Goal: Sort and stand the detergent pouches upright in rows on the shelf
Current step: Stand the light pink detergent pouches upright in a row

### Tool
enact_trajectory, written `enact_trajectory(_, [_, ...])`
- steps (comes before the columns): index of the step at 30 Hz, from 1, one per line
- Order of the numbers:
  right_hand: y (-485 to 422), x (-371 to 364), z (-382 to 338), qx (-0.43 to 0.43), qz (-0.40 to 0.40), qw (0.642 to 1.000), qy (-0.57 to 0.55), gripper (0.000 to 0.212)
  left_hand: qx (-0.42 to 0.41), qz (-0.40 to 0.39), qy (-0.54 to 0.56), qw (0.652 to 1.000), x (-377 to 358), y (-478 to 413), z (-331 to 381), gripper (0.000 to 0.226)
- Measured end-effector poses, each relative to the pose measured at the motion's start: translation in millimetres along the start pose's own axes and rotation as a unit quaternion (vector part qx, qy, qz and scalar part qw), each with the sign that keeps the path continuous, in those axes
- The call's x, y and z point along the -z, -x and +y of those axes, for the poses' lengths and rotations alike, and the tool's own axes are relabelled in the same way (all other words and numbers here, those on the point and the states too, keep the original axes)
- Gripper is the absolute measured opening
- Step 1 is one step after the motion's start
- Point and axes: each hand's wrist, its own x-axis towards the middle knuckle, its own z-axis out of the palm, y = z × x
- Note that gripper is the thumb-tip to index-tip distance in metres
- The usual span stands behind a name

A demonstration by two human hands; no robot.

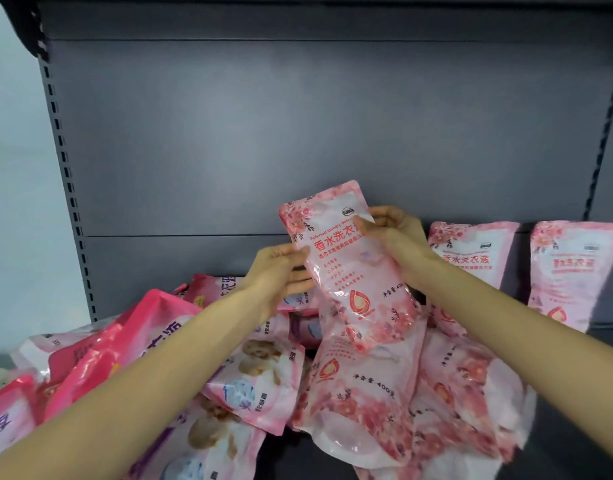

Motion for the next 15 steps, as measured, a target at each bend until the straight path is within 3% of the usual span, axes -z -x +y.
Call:
enact_trajectory(6, [4,19,0,-0.003,-0.015,0.999,-0.033,0.014,-0.005,-0.031,0.001,1.0,-9,-1,5,0.017])
enact_trajectory(15, [13,41,-8,-0.028,-0.063,0.998,0.008,0.016,-0.041,-0.066,-0.026,0.997,-19,6,9,0.019])
